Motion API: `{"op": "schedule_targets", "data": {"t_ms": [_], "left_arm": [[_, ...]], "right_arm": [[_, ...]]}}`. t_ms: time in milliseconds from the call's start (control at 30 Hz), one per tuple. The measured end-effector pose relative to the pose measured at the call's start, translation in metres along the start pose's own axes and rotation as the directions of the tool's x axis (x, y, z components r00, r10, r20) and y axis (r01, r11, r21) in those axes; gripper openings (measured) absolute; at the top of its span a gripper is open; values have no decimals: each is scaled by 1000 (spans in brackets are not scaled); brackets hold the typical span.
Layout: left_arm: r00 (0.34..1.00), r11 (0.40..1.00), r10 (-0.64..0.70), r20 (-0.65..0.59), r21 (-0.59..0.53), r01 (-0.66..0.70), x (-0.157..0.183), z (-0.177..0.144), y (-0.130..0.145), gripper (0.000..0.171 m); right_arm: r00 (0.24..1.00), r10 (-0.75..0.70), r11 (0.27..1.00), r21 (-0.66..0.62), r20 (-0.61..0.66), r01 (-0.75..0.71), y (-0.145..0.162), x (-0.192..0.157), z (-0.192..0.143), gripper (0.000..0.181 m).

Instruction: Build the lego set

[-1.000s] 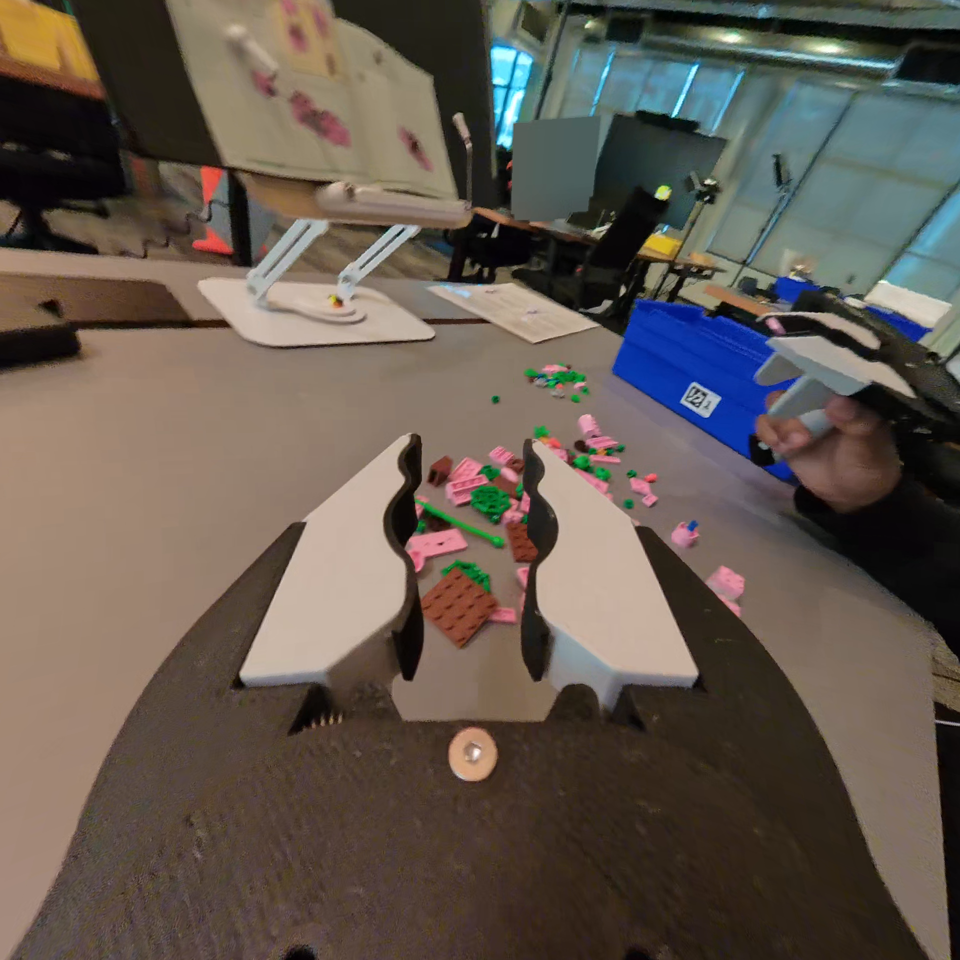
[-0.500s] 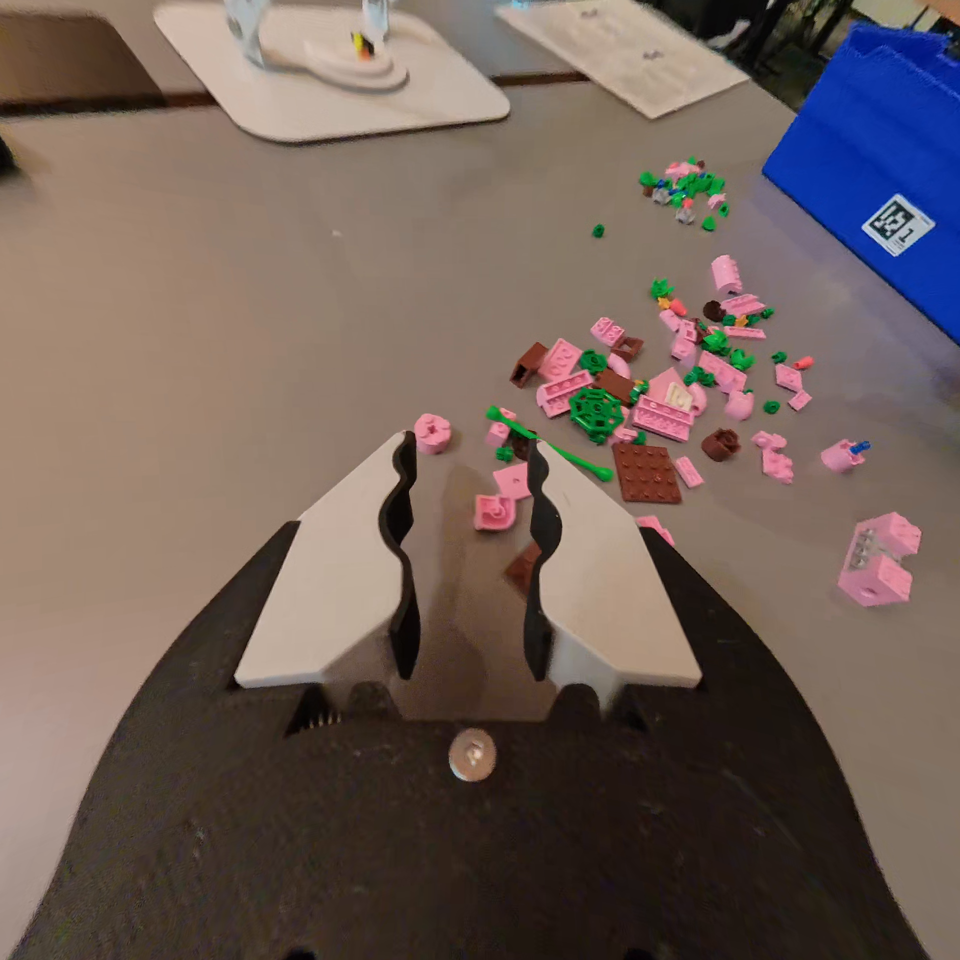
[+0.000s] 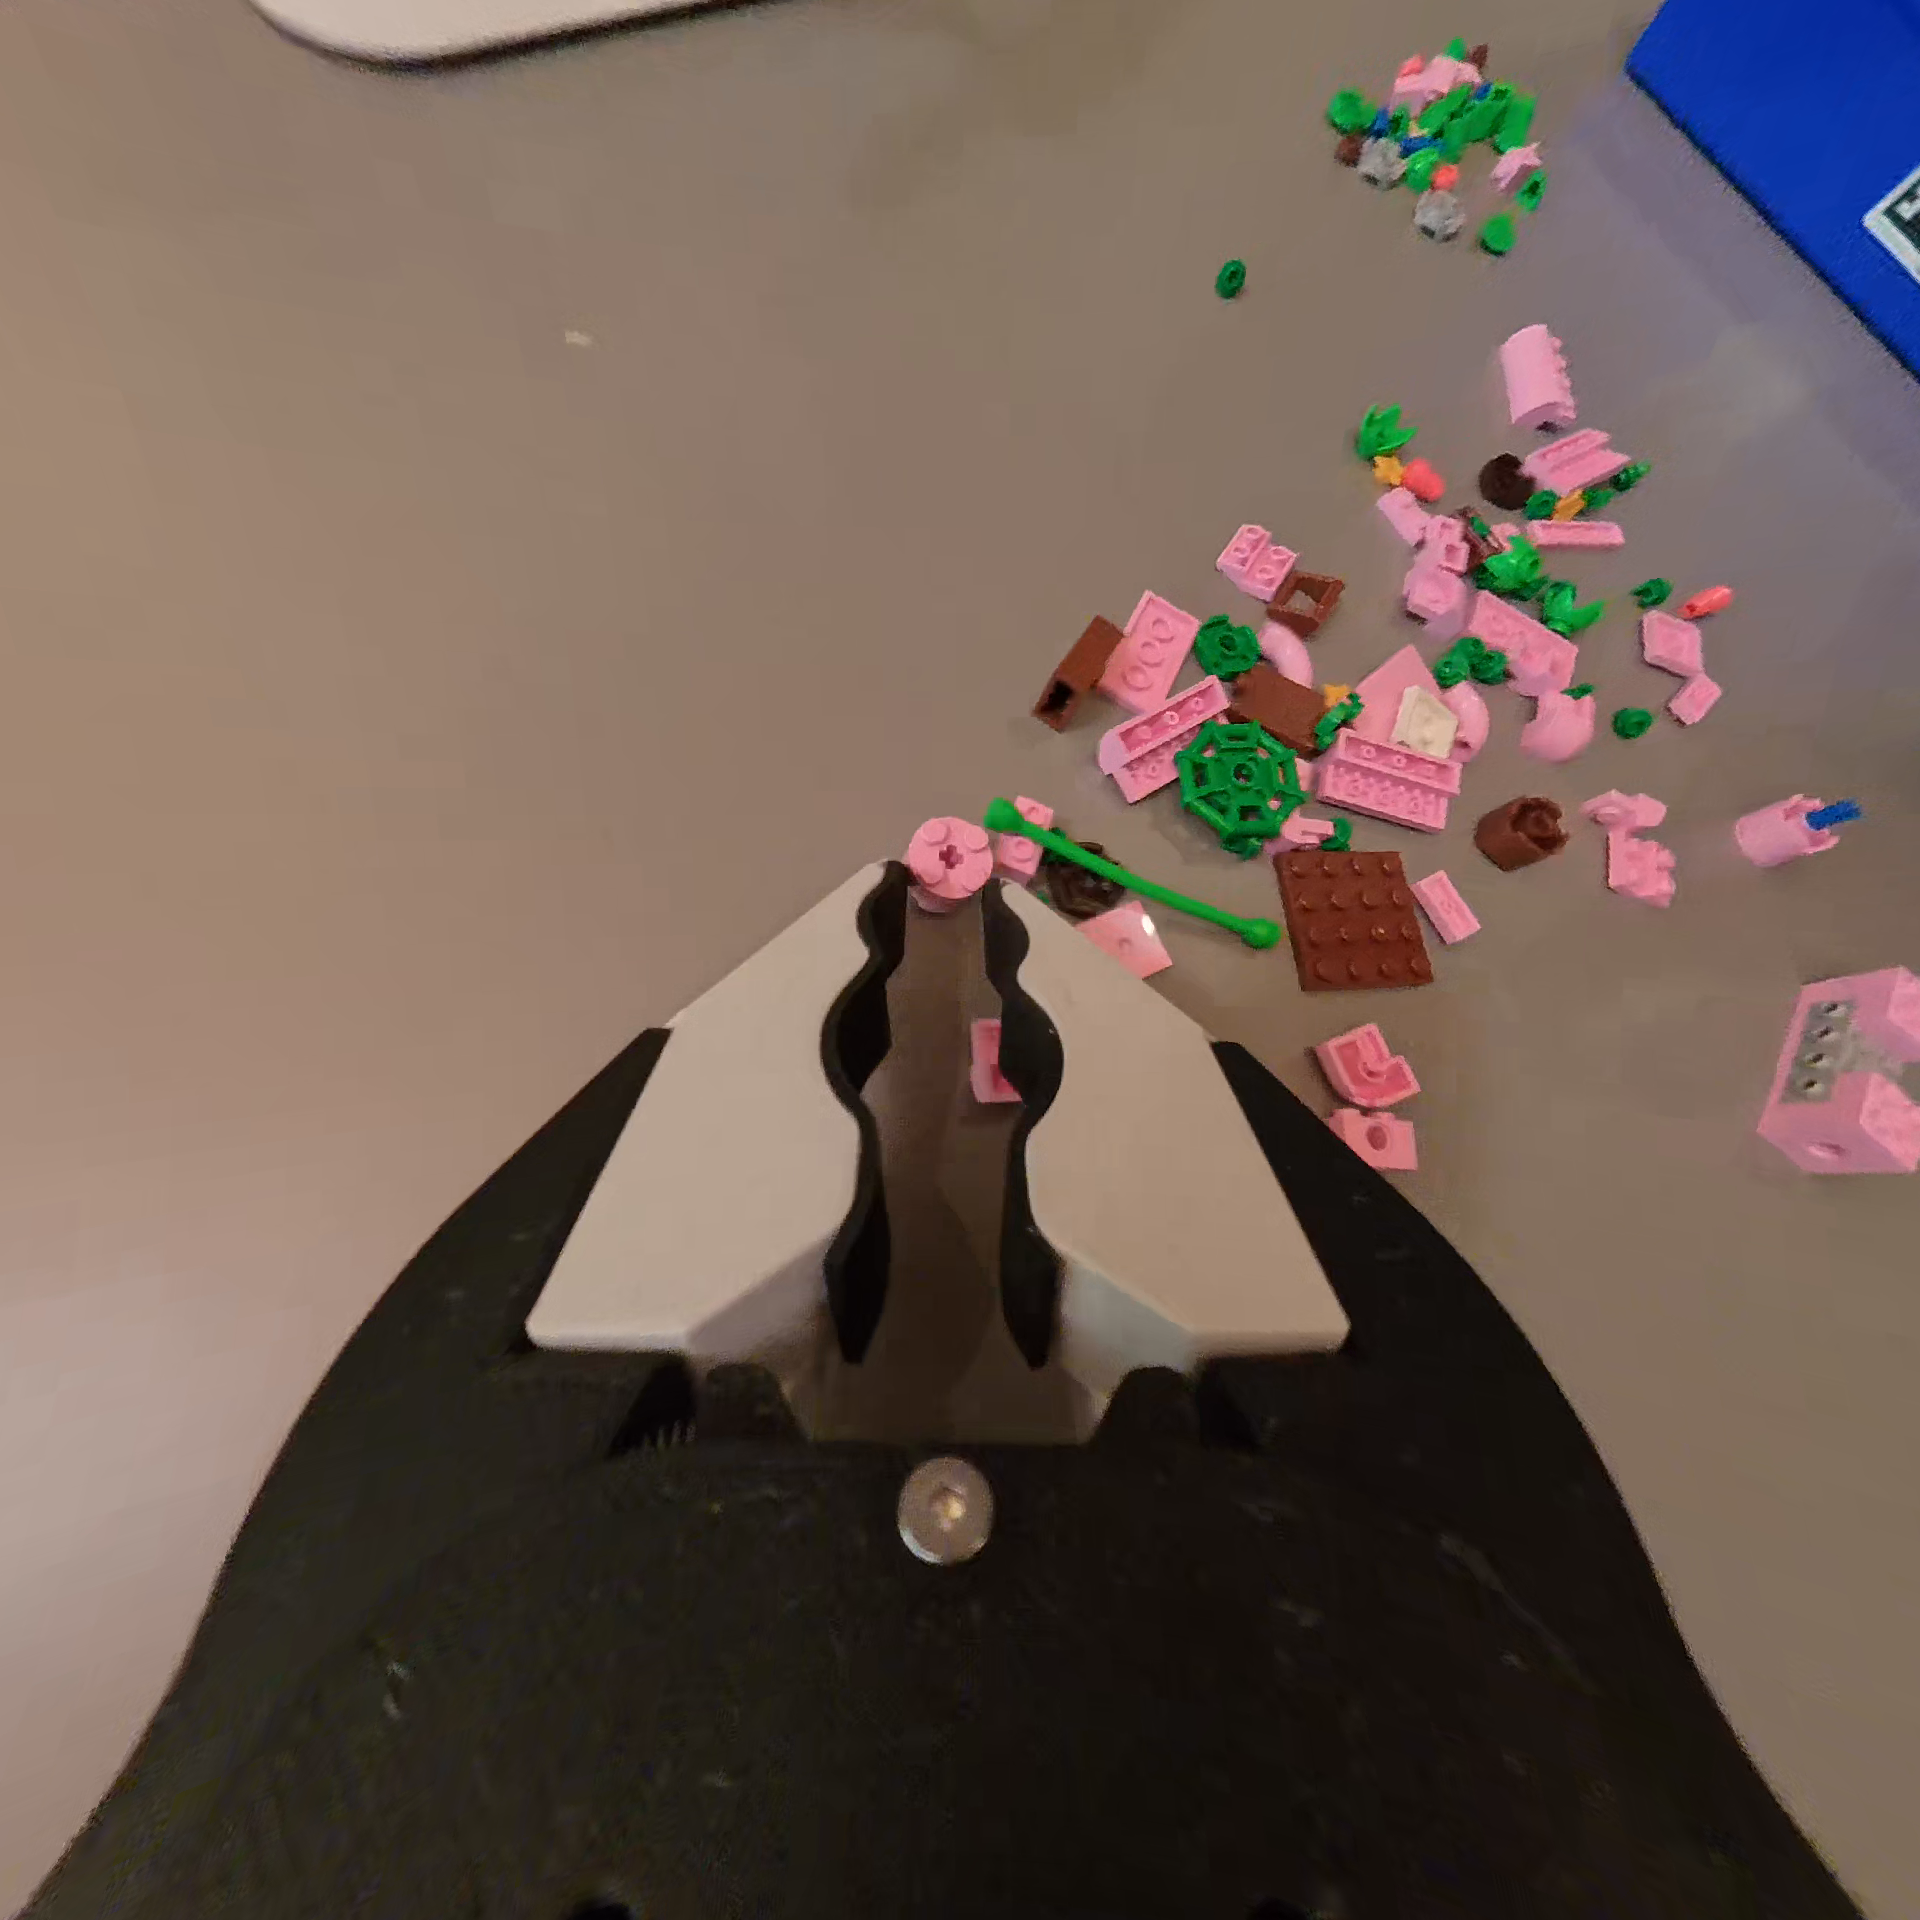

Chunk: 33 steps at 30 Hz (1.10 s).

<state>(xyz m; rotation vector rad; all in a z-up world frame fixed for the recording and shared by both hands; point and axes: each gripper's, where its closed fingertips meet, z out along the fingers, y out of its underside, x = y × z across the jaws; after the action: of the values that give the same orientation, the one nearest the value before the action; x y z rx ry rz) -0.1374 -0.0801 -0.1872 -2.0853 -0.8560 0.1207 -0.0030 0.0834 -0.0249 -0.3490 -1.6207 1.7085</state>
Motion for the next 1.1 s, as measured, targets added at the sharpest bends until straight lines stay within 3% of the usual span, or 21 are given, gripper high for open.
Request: {"op": "schedule_targets", "data": {"t_ms": [100,233,367,467,533,667,767,1000,1100], "left_arm": [[998,996,60,-35,63,-58,29,-15,-6,12],[954,980,165,-250,150,-130,130,-35,-9,12],[859,931,361,-364,81,-357,232,-21,29,12],[782,849,513,-355,75,-523,275,-6,43,13],[740,830,530,-413,73,-554,297,4,49,13],[694,837,474,-541,32,-547,320,24,63,13],[669,808,491,-558,5,-589,324,34,72,13],[668,802,484,-566,-20,-598,324,38,75,16],[679,804,489,-547,-19,-594,321,37,74,23]], "right_arm": [[1000,-11,1000,-13,-3,11,4,-1,0,14],[999,39,998,-53,-23,-40,12,-1,-12,14],[986,165,963,-223,40,-152,34,-32,-43,14],[986,158,929,-345,45,-133,50,-60,-77,14],[989,136,909,-404,54,-103,59,-76,-99,14],[976,164,896,-436,145,-86,59,-102,-131,14],[965,205,881,-461,162,-109,61,-104,-141,14],[937,251,780,-623,241,-48,93,-113,-140,15],[940,196,794,-607,279,14,96,-110,-134,15]]}}
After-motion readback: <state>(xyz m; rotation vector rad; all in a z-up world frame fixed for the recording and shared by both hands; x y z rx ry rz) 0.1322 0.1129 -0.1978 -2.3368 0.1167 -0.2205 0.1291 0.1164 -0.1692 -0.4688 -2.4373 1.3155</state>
